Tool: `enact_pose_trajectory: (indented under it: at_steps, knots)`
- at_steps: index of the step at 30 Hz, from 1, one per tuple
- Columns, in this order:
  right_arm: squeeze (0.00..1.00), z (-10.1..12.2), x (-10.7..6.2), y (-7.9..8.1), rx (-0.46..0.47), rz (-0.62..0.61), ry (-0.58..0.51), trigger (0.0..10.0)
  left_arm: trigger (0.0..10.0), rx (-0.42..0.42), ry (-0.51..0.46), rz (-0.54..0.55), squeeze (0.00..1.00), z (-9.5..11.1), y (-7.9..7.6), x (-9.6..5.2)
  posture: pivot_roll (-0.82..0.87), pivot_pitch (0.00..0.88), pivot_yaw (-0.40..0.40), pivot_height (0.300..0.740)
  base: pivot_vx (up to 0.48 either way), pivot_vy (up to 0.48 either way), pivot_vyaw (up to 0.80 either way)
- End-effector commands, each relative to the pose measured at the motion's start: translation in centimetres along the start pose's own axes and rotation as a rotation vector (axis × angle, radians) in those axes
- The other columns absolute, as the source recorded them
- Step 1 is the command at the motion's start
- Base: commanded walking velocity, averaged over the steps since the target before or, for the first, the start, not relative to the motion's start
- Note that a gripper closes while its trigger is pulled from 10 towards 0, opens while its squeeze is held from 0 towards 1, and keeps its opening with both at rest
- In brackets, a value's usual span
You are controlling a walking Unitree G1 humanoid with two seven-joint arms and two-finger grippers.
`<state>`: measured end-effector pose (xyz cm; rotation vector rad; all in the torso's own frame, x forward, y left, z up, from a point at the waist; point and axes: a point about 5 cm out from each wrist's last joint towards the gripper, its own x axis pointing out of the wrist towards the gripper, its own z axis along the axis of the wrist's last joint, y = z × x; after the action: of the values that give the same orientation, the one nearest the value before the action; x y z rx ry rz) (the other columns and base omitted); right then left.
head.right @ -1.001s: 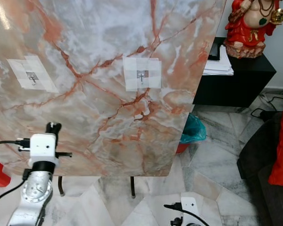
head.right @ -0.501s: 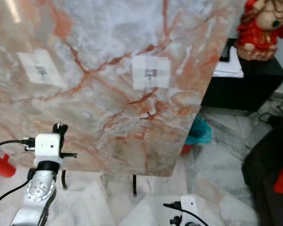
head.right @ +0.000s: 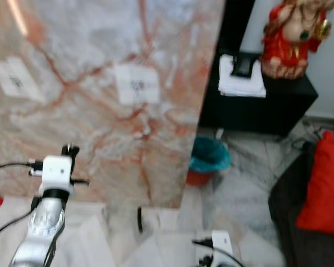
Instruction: Hang keys on a hook
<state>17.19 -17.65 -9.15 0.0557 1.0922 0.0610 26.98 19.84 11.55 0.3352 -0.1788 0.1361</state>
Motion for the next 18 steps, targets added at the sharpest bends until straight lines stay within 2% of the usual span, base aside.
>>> enact_pose_trajectory:
  at_steps: [1, 7, 8, 11, 18]
  knots:
    - [0.0, -0.3, -0.2, -0.8, -0.02, -0.022, 0.006, 10.0, 10.0, 0.005, 0.02, 0.004, 0.0, -0.3, -0.3, 0.0, 0.0, 0.076, -0.03, 0.74, 0.0, -0.465, 0.8]
    - [0.0, -0.3, -0.2, -0.7, -0.001, -0.021, 0.002, 10.0, 10.0, 0.022, 0.014, 0.008, 0.0, 0.0, -0.2, 0.4, 0.0, 0.07, -0.031, 0.74, 0.0, -0.465, 0.73]
    - [0.0, -0.4, -0.1, -0.7, 0.03, -0.028, 0.002, 10.0, 10.0, 0.023, 0.012, 0.011, 0.0, 0.2, -0.2, 0.6, 0.0, 0.075, -0.03, 0.74, 0.0, 0.0, 0.0]
    - [0.0, -0.3, -0.1, -0.7, 0.03, -0.028, 0.001, 10.0, 10.0, 0.028, 0.001, 0.016, 0.0, 0.6, -0.2, 0.9, 0.0, 0.081, -0.032, 0.74, 0.0, 0.0, 0.0]
    - [0.0, -0.4, -0.1, -0.7, 0.03, -0.026, 0.004, 10.0, 10.0, 0.06, -0.052, -0.053, 0.0, 1.3, -0.7, 1.0, 0.0, 0.083, -0.033, 0.74, 0.0, 0.0, 0.0]
